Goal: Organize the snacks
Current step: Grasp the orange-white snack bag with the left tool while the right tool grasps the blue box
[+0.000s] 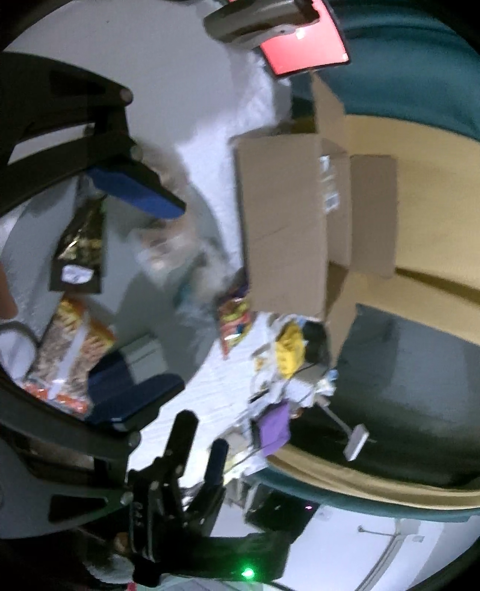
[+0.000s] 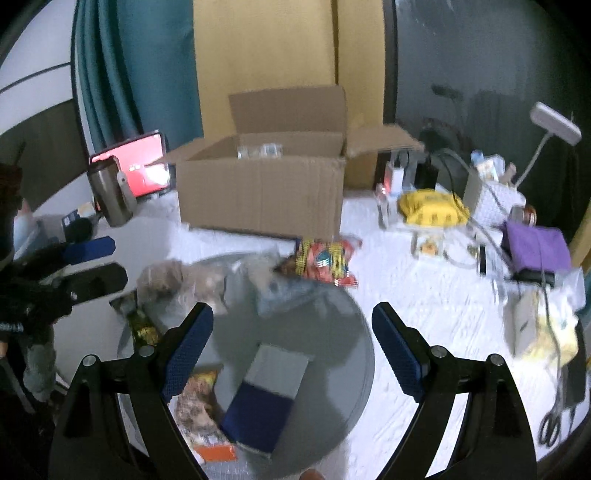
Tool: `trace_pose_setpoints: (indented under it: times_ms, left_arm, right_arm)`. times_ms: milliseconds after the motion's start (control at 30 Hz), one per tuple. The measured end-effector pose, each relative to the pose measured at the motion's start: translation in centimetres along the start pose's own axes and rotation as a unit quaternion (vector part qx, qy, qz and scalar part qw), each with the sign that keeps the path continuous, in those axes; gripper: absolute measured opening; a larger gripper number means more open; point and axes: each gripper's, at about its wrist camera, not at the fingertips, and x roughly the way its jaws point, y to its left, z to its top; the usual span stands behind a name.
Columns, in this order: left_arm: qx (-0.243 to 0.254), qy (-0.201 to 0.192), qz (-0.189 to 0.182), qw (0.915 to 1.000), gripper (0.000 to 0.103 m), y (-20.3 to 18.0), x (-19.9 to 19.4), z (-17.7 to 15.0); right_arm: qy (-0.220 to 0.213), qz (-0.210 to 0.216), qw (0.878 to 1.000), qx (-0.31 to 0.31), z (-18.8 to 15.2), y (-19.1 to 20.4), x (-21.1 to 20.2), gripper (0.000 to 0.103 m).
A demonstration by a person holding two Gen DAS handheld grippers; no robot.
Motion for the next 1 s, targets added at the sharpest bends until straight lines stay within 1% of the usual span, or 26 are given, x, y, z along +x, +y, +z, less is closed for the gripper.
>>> trace_pose_setpoints:
  times_ms: [167, 233, 367, 533, 567, 633, 667, 700, 767, 833, 1000]
  left_arm:
    - [-0.017, 0.036, -0.01, 0.9992, 0.087, -0.5, 1.2, -2.2]
    - [-0.023, 0.045, -0.014, 0.9986, 0.087, -0.8, 1.2, -2.9]
    - [-0.028, 0.068, -0.009, 0.9972, 0.087, -1.5, 1.2, -4.4]
    - [-0.042, 0.102, -0.009, 0.9939, 0.087, -2.1, 1.3, -6.0]
    - [-0.045, 0.109, -0.01, 0.993, 0.087, -2.3, 1.4, -6.2]
    - [-0.05, 0.12, -0.012, 0.9914, 0.087, -2.8, 1.8, -6.4]
    - [-0.05, 0.125, -0.011, 0.9909, 0.087, -3.0, 2.0, -6.5]
    - [-0.05, 0.129, -0.011, 0.9903, 0.087, -3.3, 2.2, -6.5]
    - [-0.052, 0.141, -0.012, 0.9885, 0.087, -3.9, 2.7, -6.6]
    - [-0.052, 0.152, -0.012, 0.9869, 0.087, -4.6, 3.4, -6.7]
    - [-0.048, 0.176, 0.001, 0.9833, 0.087, -6.3, 5.7, -6.8]
  right_arm:
    - [0.028, 0.003, 1.0, 0.012, -2.5, -0.2, 1.2, 0.09]
    - [0.046, 0.01, 0.999, 0.019, -3.5, -0.1, 2.1, 0.088]
    - [0.081, 0.024, 0.996, 0.021, -5.8, 0.5, 3.9, 0.078]
    - [0.104, 0.042, 0.994, 0.018, -7.4, 1.3, 5.3, 0.075]
    - [0.106, 0.049, 0.993, 0.018, -7.5, 1.4, 5.5, 0.075]
    - [0.105, 0.053, 0.993, 0.009, -7.8, 1.6, 5.7, 0.07]
    - [0.101, 0.05, 0.994, 0.003, -7.8, 1.7, 5.7, 0.06]
    - [0.098, 0.045, 0.994, -0.005, -7.8, 1.6, 5.7, 0.059]
    - [0.092, 0.053, 0.994, -0.007, -7.9, 0.9, 5.7, 0.058]
    - [0.086, 0.055, 0.995, -0.005, -8.0, 0.0, 5.6, 0.055]
    - [0.076, 0.056, 0.996, 0.009, -8.4, -2.6, 4.9, 0.054]
